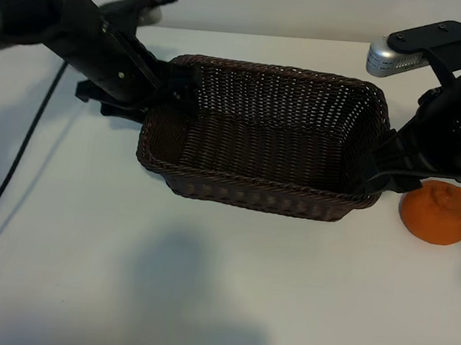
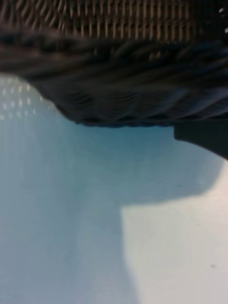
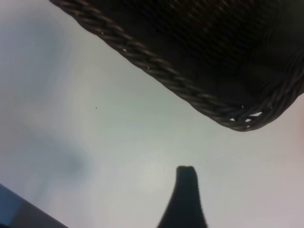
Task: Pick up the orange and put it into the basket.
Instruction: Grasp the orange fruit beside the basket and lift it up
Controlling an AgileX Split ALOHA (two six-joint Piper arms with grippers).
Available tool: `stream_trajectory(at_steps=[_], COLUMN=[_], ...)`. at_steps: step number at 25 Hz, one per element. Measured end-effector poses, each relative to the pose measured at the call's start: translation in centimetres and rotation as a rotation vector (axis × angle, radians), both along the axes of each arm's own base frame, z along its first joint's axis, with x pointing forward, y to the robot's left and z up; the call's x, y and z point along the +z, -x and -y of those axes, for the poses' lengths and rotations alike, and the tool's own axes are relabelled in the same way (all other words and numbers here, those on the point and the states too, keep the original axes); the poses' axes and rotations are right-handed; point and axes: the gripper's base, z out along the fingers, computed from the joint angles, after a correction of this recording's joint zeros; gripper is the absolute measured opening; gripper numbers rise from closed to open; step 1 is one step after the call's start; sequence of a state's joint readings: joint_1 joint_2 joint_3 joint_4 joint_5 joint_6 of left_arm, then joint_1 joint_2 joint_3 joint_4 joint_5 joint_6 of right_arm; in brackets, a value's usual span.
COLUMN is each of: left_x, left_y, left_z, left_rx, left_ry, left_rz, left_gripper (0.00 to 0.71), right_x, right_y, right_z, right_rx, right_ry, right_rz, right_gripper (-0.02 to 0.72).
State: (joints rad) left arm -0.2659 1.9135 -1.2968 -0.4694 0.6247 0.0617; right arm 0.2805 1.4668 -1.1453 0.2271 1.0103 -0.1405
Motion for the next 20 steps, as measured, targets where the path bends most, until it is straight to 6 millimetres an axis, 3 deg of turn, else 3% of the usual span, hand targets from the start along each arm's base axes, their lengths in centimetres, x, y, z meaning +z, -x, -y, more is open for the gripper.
stream_trajectory(at_steps=[8, 15, 17, 20], left_x=[5.6, 7.0, 7.3, 8.2], left_y=[1.9, 2.3, 2.4, 2.7], left_z=[-1.3, -2.8, -3.8, -7.5], left_rx=[-0.004, 0.005, 0.003, 0.067], left_ry=[-0.044, -0.124, -0.159, -0.209], left_rz=[0.095, 0.105, 0.079, 0.049], left_gripper=[0.637, 0.624, 0.619, 0.613], right_x=[0.0, 0.0, 0.0, 0.0], right_y=[0.0, 0.0, 0.0, 0.0], right_z=[0.0, 0.0, 0.0, 0.0], right_rx=[0.0, 0.0, 0.0, -0.001], right_ry=[0.0, 0.0, 0.0, -0.001], right_rz=[0.0, 0.0, 0.001, 0.005], right_gripper=[0.571, 0.571, 0.571, 0.571])
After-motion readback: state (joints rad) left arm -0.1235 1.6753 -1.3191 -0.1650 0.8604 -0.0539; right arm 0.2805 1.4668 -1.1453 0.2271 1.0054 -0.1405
